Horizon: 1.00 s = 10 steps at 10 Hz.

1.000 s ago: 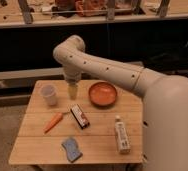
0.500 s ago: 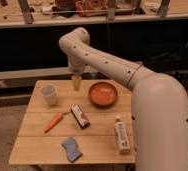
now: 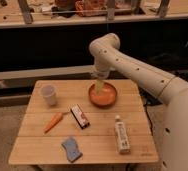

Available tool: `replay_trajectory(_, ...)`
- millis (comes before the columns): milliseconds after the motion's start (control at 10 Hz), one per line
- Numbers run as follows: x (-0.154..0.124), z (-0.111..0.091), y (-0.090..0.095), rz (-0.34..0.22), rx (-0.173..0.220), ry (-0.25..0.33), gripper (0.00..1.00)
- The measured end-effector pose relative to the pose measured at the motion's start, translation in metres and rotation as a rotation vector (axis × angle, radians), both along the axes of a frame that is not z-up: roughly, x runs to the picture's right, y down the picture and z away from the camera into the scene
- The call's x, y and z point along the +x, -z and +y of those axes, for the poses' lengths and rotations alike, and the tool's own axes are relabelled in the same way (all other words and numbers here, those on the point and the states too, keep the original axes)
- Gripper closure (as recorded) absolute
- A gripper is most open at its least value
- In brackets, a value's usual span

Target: Move the arm in a circular motion

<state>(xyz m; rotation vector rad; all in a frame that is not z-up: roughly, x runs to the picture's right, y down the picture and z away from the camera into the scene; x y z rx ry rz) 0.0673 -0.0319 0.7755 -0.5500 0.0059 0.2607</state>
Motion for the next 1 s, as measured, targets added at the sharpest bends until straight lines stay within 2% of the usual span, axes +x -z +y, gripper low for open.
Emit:
replay_trajectory(200,0.057,0.021,0.003,0.033,-0.016,-0.061,0.2)
replay_trajectory(400,0.101,0.038,0.007,0.061,-0.028,-0.111,0.2)
replay_trajectory(700,0.179,0.079,0.021,0.118,-0.05,-0.203,0.2)
replay_trajectory(1000,0.221,0.108,0.044,0.134,-0.05,-0.245,0.2)
